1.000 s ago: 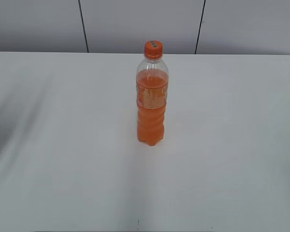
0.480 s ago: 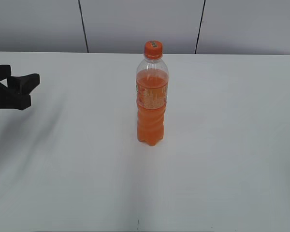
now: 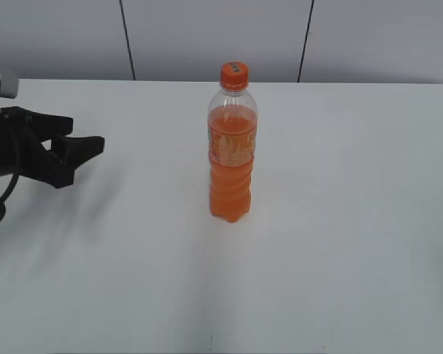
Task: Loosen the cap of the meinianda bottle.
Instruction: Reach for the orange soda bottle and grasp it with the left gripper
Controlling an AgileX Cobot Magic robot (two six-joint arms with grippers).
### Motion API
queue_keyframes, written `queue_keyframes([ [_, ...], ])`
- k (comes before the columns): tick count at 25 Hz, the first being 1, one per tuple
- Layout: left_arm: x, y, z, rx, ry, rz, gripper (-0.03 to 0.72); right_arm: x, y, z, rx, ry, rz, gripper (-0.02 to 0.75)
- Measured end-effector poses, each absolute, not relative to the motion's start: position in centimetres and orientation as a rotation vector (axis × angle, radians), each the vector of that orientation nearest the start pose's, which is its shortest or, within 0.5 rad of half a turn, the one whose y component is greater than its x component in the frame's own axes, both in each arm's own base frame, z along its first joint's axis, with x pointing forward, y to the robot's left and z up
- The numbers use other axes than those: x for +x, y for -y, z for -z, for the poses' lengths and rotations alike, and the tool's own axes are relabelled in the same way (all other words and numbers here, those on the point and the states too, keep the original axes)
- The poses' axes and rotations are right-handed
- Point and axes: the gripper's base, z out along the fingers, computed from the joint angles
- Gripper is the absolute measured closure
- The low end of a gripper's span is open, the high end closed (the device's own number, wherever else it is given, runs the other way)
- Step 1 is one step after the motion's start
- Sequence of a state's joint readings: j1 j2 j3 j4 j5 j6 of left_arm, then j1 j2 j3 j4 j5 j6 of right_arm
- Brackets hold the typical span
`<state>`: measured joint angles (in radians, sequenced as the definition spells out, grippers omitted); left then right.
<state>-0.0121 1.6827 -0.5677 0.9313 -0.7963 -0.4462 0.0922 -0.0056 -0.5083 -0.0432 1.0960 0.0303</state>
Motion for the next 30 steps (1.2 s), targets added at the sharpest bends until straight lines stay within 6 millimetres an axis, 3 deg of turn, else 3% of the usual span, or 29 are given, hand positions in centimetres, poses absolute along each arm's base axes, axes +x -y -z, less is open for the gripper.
queue_keyframes([
  [7, 29.1, 6.8, -15.1, 0.907, -1.829, 0.573, 0.237, -0.8, 0.4, -27.7, -0.061, -2.064, -0.024, 0.152],
  [15, 30.3, 7.8, -14.1, 0.980, -1.769, 0.747, 0.208, -0.8, 0.4, -27.7, -0.061, -2.064, -0.024, 0.152],
  [21, 30.2, 8.4, -13.2, 1.080, -1.759, 0.771, 0.176, -0.8, 0.4, -27.7, -0.061, -2.064, -0.024, 0.152],
  [30, 30.3, 11.8, -11.5, 1.204, -1.731, 0.827, 0.167, -0.8, 0.4, -27.7, -0.061, -2.064, -0.024, 0.152],
])
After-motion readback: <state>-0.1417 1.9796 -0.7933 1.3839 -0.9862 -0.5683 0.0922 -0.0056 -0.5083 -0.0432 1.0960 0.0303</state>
